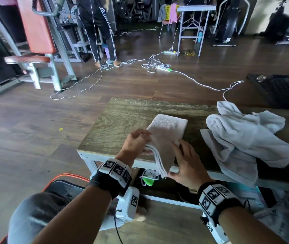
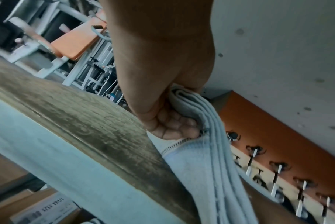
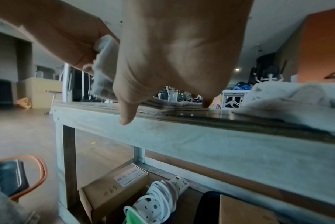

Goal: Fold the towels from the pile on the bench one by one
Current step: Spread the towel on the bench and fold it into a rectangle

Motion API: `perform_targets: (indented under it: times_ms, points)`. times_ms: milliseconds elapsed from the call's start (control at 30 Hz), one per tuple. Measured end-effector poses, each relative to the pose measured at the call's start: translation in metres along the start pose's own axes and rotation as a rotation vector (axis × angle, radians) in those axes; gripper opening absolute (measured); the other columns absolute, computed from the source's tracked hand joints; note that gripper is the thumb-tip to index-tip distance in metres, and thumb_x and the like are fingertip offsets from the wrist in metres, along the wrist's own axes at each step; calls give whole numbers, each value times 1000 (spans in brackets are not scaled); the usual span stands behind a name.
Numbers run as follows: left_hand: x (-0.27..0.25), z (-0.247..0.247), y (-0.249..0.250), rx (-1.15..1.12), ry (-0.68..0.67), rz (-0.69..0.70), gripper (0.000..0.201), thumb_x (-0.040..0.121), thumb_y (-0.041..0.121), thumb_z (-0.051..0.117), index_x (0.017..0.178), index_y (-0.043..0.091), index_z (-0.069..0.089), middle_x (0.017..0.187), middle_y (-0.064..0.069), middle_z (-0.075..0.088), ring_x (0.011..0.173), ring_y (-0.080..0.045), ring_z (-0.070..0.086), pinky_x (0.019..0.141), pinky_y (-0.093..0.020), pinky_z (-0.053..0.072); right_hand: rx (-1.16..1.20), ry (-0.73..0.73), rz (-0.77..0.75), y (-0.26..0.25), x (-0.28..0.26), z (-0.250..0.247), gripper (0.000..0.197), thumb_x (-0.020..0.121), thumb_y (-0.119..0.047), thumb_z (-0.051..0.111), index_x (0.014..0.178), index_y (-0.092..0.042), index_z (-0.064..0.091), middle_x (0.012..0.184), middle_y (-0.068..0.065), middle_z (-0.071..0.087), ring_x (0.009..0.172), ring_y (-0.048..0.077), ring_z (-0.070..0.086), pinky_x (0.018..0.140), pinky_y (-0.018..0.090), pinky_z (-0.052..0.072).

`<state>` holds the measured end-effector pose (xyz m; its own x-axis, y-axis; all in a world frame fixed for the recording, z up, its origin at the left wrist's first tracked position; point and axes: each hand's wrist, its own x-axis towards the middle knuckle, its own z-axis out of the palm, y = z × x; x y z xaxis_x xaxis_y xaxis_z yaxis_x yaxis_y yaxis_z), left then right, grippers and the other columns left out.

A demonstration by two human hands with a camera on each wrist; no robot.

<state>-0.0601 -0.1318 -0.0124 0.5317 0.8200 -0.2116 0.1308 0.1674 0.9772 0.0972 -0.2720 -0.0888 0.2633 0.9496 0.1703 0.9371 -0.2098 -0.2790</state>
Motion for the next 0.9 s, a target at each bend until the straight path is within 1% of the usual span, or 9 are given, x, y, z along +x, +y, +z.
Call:
perform_targets:
  times_ms: [67, 133, 267, 400, 600, 667, 733, 833, 900]
  points:
    - [-1, 2, 7, -115, -63, -49, 25, 84, 7, 49, 99, -1, 67, 84, -21, 68, 70, -29, 69, 67, -39, 59, 82, 126, -9, 0, 1, -2, 84, 65, -45, 80, 140, -22, 51, 145, 9, 42, 137, 31, 38, 105, 49, 45]
    - [-1, -3, 11, -104, -127, -68, 32, 78, 11, 45, 96, -4, 67, 83, -24, 70, 69, -31, 68, 62, -34, 57, 181, 217, -57, -1, 1, -7, 47, 75, -35, 69, 121, -24, 64, 131, 0, 55, 126, 23, 48, 99, 46, 49]
    - [5, -18, 13, 354, -125, 20, 31, 90, -7, 43, 106, 1, 69, 97, -26, 68, 74, -34, 68, 61, -37, 54, 460, 204, 25, -4, -2, -27, 10, 92, -31, 63, 100, -28, 70, 93, -12, 69, 91, 5, 61, 78, 30, 51]
    - [15, -28, -4, 584, -111, 126, 36, 82, -15, 56, 102, 13, 69, 90, -7, 68, 71, -23, 65, 47, -19, 53, 603, 89, 98, 2, -5, -31, 6, 95, -29, 57, 95, -29, 63, 72, -7, 64, 65, 5, 59, 66, 30, 48]
    - [5, -16, -29, 682, -180, 276, 46, 80, -18, 59, 115, 10, 69, 100, 13, 54, 89, -6, 57, 70, -4, 47, 698, 43, 160, 4, -5, -32, 7, 94, -26, 59, 89, -30, 55, 67, -7, 59, 58, 3, 51, 61, 29, 44]
    - [4, -13, -35, 665, -139, 359, 41, 79, -12, 59, 110, 12, 73, 106, 7, 62, 98, -14, 63, 81, -15, 50, 693, 53, 167, 4, -4, -34, 5, 93, -27, 60, 92, -29, 55, 71, -4, 61, 61, 6, 55, 63, 32, 47]
    - [7, -13, -38, 535, -175, 407, 33, 79, -4, 61, 101, 16, 75, 99, -3, 71, 89, -20, 69, 78, -30, 56, 687, 71, 199, 7, -2, -36, 8, 92, -30, 61, 98, -28, 56, 77, -4, 66, 69, 9, 63, 67, 29, 51]
    - [9, -13, -33, 375, -162, 224, 13, 93, 15, 61, 91, 13, 74, 75, 0, 70, 65, -18, 58, 60, -30, 46, 736, 75, 268, 12, 1, -39, 11, 93, -25, 61, 104, -23, 59, 90, -5, 73, 82, 3, 69, 68, 19, 54]
    - [14, -15, -35, 379, -71, 109, 38, 93, 36, 62, 85, 0, 72, 65, -1, 57, 60, -16, 48, 56, -31, 37, 777, 121, 247, 13, 3, -41, 1, 94, -18, 61, 95, -18, 61, 87, -3, 73, 79, 1, 68, 65, 14, 50]
